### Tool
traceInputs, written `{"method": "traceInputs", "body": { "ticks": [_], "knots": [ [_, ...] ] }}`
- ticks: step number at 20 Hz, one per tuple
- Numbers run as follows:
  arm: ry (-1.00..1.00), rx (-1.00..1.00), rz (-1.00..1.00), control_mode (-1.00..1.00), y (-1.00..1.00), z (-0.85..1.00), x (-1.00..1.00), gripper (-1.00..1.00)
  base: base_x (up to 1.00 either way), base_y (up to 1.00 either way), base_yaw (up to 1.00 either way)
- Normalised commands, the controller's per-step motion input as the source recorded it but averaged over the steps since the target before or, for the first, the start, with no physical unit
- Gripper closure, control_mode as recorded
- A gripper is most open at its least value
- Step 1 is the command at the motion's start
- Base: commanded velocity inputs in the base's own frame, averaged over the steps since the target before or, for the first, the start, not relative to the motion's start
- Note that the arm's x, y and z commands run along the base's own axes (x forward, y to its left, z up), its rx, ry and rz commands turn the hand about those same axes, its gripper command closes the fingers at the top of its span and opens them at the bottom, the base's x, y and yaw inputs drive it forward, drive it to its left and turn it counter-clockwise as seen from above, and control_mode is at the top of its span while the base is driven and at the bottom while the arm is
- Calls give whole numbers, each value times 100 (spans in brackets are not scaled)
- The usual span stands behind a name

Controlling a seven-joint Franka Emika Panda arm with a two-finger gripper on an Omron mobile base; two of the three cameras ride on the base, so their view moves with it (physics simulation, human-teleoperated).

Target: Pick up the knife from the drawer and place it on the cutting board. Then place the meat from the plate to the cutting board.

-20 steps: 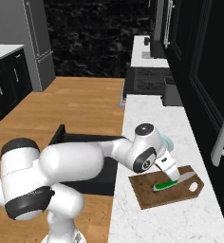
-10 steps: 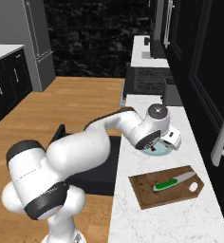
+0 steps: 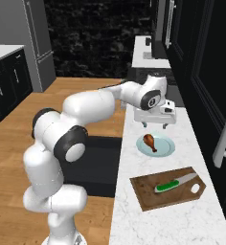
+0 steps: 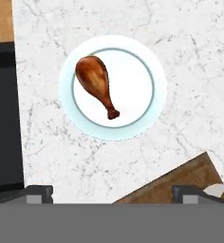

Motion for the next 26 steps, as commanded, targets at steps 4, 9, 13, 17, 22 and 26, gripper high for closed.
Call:
{"method": "traceInputs", "body": {
  "ticks": [4, 9, 13, 17, 22, 26],
  "knots": [
    [36, -21, 7, -100, 26, -83, 0, -100, 0, 0, 0],
    [28, -2, 19, -100, 1, -100, 16, -100, 0, 0, 0],
    [25, 4, 17, -100, 7, -94, 35, -100, 0, 0, 0],
    [7, 4, 14, -100, -1, -37, 26, -100, 0, 0, 0],
    [0, 6, 6, -100, 0, -21, 31, -100, 0, 0, 0],
    [1, 13, 5, -100, -2, -22, 23, -100, 0, 0, 0]
  ]
}}
